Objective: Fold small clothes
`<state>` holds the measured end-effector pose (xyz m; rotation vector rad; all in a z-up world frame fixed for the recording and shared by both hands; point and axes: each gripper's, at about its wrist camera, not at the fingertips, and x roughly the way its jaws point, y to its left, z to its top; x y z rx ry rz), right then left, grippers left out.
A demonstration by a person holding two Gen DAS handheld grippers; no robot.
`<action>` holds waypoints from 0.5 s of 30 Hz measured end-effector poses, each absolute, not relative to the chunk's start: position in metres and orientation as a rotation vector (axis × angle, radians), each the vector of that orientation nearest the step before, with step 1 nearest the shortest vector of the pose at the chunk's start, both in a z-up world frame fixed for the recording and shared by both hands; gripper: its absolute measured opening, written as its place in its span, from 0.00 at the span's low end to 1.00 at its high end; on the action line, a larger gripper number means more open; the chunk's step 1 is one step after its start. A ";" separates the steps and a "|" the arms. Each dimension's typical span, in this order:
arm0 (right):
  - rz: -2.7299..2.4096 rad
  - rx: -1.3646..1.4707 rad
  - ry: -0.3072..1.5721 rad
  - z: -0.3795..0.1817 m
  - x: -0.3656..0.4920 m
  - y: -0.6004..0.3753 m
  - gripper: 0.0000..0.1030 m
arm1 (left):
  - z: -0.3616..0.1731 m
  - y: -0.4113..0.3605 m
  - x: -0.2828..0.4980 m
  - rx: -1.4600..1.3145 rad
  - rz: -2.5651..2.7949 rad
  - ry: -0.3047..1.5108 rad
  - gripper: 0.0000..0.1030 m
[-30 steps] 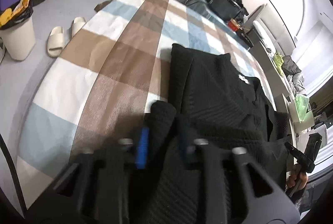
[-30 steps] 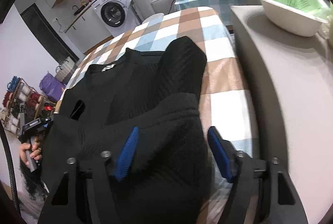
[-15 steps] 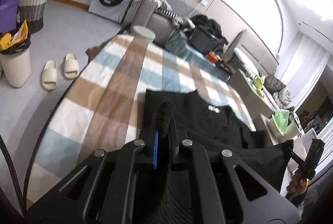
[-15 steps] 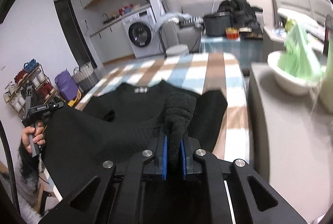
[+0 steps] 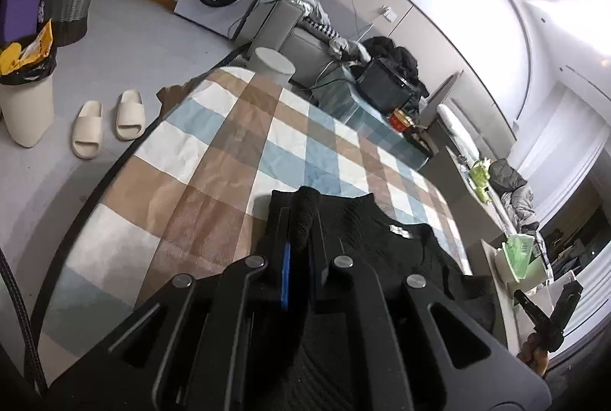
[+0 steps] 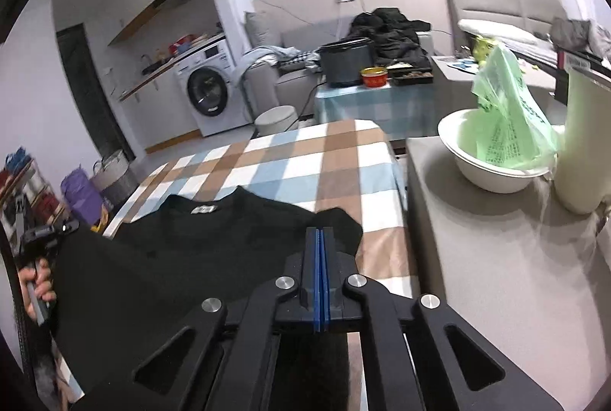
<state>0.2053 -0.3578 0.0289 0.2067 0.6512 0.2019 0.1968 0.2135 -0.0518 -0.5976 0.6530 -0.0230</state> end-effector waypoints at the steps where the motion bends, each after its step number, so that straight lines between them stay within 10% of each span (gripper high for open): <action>1: 0.199 0.201 0.670 0.026 0.209 -0.358 0.02 | -0.056 0.213 0.201 -0.599 -0.019 0.667 0.04; 5: 0.242 0.232 0.837 0.003 0.222 -0.355 0.19 | -0.075 0.212 0.209 -0.575 -0.003 0.735 0.04; 7: 0.263 0.261 0.858 -0.008 0.222 -0.356 0.52 | -0.082 0.212 0.210 -0.563 0.006 0.763 0.05; 15: 0.275 0.264 0.927 -0.036 0.235 -0.345 0.54 | -0.101 0.205 0.218 -0.451 0.054 0.889 0.48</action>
